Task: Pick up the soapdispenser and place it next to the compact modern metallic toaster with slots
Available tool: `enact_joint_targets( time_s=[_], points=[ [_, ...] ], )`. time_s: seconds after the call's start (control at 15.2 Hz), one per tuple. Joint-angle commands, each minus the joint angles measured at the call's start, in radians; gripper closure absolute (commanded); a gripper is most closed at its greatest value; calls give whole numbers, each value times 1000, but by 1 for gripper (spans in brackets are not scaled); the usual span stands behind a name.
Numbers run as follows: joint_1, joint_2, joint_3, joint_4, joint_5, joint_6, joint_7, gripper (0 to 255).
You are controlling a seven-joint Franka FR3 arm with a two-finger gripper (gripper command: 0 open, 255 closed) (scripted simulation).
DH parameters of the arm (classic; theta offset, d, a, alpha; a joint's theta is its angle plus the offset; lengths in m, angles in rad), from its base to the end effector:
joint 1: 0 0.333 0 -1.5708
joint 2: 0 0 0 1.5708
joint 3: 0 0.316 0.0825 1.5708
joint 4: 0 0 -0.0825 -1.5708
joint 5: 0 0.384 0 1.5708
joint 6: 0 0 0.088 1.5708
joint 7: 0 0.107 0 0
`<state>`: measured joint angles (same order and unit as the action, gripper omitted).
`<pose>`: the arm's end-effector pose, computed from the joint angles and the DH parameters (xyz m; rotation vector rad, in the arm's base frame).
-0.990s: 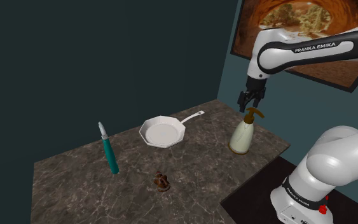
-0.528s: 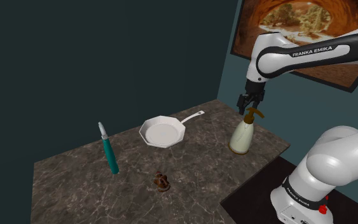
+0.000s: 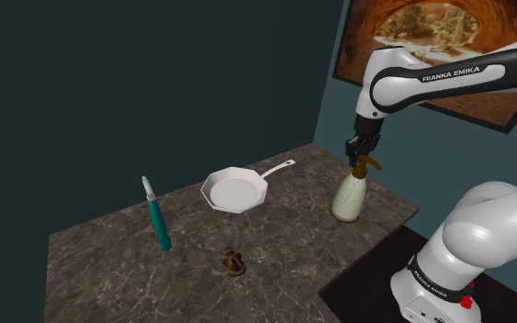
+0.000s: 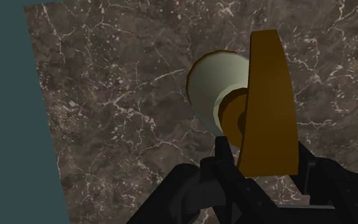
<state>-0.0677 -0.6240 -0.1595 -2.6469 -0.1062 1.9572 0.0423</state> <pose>0.3355 -0.0834 0.4287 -3.1237 0.3024 0.1093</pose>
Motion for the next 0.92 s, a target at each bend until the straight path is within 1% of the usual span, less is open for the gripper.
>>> enact_joint_targets(
  time_s=[0.0, 0.26, 0.86],
  points=[
    [0, 0, 0, 0, 0, 0, 0, 255],
    [0, 0, 0, 0, 0, 0, 0, 255],
    [3, -31, 11, 101, 8, -133, -1, 255]
  ],
)
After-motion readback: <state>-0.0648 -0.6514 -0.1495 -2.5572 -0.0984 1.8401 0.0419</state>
